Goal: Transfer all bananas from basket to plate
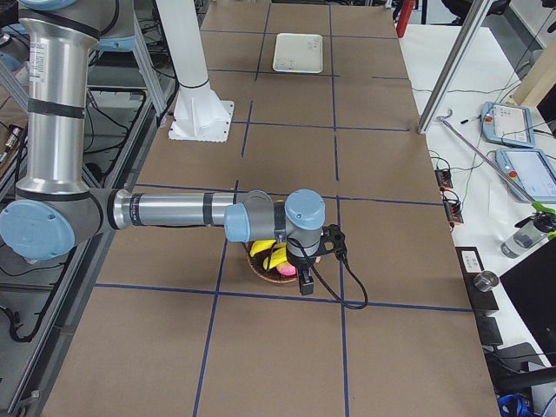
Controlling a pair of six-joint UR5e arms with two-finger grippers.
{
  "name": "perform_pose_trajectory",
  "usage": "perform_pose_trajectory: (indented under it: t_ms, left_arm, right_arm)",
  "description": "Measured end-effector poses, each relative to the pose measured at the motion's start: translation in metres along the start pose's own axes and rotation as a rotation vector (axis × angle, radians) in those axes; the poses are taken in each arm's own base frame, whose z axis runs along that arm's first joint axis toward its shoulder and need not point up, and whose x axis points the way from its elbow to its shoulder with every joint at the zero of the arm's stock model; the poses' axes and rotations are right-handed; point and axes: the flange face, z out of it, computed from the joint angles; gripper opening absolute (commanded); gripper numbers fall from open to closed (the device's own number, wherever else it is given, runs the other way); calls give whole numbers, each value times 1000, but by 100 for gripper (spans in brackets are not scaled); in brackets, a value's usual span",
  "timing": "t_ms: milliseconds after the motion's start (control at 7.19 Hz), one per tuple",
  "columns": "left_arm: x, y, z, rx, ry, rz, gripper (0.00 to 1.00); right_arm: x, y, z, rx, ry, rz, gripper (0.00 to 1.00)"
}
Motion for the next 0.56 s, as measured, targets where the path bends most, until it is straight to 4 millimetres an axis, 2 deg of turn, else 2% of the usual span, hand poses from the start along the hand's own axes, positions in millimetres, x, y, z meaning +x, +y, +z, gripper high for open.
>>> perform_pose_trajectory:
  t_ms: [278, 556]
  left_arm:
    - [0, 1, 1, -2, 2, -3, 100]
    - [-1, 1, 2, -5, 4, -7, 100]
  right_arm:
    - [-13, -8, 0, 1, -2, -30, 99]
    - [-46, -21, 0, 46, -11, -109, 99]
